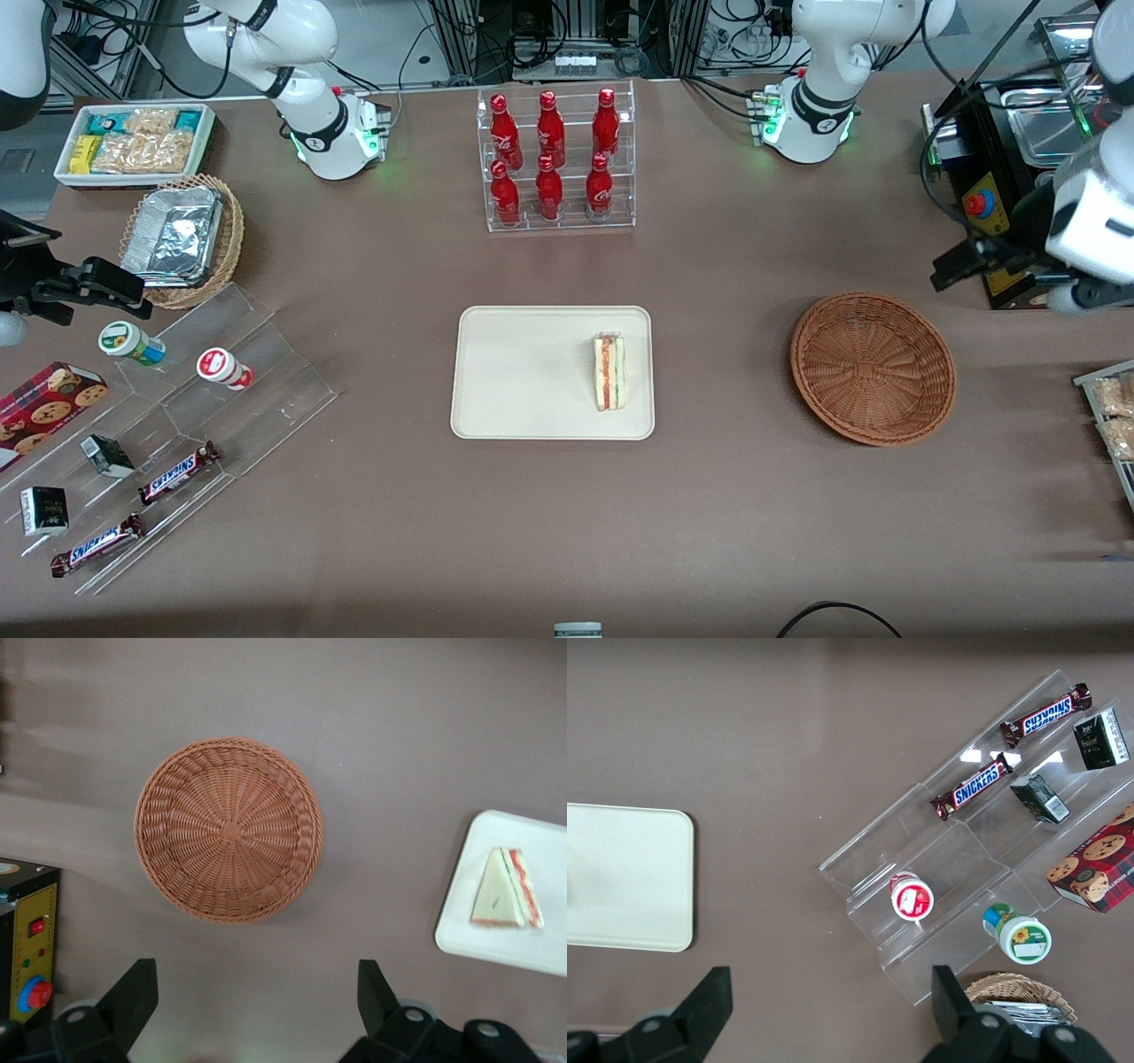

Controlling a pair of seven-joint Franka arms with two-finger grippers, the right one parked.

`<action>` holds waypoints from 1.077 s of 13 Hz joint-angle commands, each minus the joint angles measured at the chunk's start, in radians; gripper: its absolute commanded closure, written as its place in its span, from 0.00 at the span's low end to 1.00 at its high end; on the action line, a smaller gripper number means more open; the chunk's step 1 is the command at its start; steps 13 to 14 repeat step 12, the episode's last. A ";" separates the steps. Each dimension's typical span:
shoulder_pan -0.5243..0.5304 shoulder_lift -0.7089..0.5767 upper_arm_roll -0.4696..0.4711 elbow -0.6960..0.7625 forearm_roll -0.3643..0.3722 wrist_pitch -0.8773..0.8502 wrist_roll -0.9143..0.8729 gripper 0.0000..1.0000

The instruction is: Place sandwich from basket to tray

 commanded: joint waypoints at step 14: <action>0.076 -0.042 -0.136 0.014 0.070 -0.052 0.128 0.00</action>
